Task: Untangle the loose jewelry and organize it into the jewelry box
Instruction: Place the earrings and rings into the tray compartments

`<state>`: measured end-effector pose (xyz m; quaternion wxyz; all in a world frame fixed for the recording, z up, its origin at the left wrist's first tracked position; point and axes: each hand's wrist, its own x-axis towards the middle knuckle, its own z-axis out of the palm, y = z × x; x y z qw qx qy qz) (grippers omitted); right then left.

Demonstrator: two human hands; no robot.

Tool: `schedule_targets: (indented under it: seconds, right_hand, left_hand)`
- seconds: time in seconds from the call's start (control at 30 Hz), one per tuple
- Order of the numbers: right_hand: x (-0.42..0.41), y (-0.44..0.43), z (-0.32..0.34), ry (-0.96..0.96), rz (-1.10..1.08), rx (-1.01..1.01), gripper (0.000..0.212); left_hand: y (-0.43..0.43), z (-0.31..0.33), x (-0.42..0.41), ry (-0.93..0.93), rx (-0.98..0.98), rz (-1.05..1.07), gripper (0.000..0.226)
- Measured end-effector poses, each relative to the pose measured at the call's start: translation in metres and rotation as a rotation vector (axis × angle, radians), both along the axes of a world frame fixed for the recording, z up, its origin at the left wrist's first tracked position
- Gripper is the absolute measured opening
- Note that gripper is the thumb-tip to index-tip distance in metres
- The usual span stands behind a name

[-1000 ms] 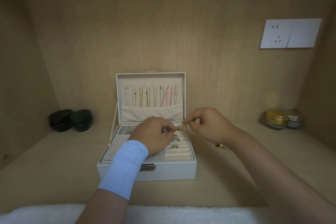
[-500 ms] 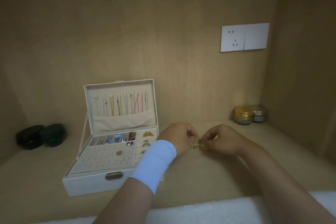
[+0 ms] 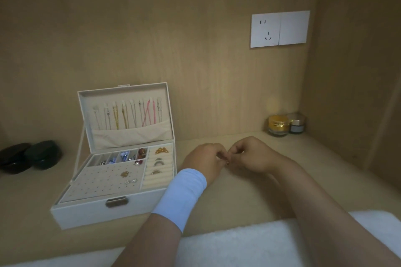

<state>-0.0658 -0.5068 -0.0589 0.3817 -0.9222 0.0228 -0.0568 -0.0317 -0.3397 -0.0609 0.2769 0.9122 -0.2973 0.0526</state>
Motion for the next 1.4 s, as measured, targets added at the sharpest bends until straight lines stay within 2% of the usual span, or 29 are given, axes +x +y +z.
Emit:
schedule_targets:
  seconds: [0.17,0.43,0.63,0.93,1.17,1.4]
  right_hand:
    - [-0.007,0.009,0.008,-0.008,0.057,0.362,0.017]
    - [-0.013,0.040,0.022,-0.122,0.114,0.661,0.017]
    - [-0.013,0.075,0.022,-0.169,0.153,0.594,0.013]
    - [-0.002,0.128,0.037,-0.245,0.246,0.437,0.011]
    - [0.001,0.149,0.019,-0.216,0.228,0.336,0.010]
    - [-0.004,0.147,0.018,-0.247,0.302,0.056,0.009]
  left_hand:
    - [0.008,0.009,0.002,0.034,-0.181,0.017,0.013]
    - [0.049,0.044,-0.004,-0.004,-0.281,0.064,0.005]
    - [0.094,0.043,-0.006,0.055,-0.266,0.061,0.008]
    - [0.152,0.047,-0.010,0.099,-0.370,0.080,0.007]
    - [0.171,0.043,-0.009,0.093,-0.168,0.127,0.008]
    - [0.171,0.045,-0.011,0.121,-0.022,0.108,0.006]
